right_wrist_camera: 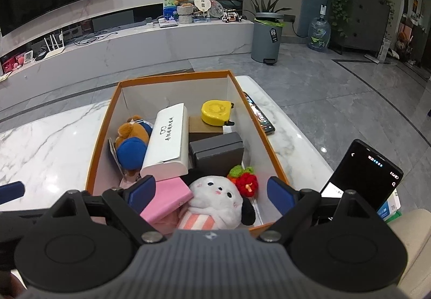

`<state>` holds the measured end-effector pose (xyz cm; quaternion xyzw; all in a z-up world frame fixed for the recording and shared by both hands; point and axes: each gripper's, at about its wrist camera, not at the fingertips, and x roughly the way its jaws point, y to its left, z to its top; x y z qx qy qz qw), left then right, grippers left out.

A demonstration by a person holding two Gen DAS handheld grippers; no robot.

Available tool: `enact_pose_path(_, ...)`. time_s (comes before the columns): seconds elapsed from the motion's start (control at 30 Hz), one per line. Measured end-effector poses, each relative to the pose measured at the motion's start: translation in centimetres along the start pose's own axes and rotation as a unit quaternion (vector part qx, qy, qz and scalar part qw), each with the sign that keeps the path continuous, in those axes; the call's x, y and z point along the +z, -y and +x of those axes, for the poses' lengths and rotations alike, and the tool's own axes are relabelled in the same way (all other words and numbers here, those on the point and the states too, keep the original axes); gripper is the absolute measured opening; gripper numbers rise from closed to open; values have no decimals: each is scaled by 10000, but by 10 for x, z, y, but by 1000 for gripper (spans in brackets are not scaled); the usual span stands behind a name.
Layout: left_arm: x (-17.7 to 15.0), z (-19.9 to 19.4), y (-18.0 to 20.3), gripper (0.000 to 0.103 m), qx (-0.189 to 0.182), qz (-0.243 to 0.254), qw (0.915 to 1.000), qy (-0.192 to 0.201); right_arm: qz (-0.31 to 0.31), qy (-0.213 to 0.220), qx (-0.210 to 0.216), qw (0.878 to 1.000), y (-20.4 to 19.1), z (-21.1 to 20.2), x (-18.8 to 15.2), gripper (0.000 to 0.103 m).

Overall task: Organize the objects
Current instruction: 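Withdraw both tools upward from the filled orange box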

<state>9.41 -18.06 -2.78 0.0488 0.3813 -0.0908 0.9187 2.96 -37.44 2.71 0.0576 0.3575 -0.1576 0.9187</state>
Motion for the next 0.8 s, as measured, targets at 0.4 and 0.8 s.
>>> enact_pose_path(0.4,1,-4,1,103,-46,28,10000,28,-35,-100,54,9999,-2,0,-3,90)
enact_pose_path(0.8,2,-7,0,103,-88,57,9999,65,-18,-112,88,9999,-2,-2,-5,90)
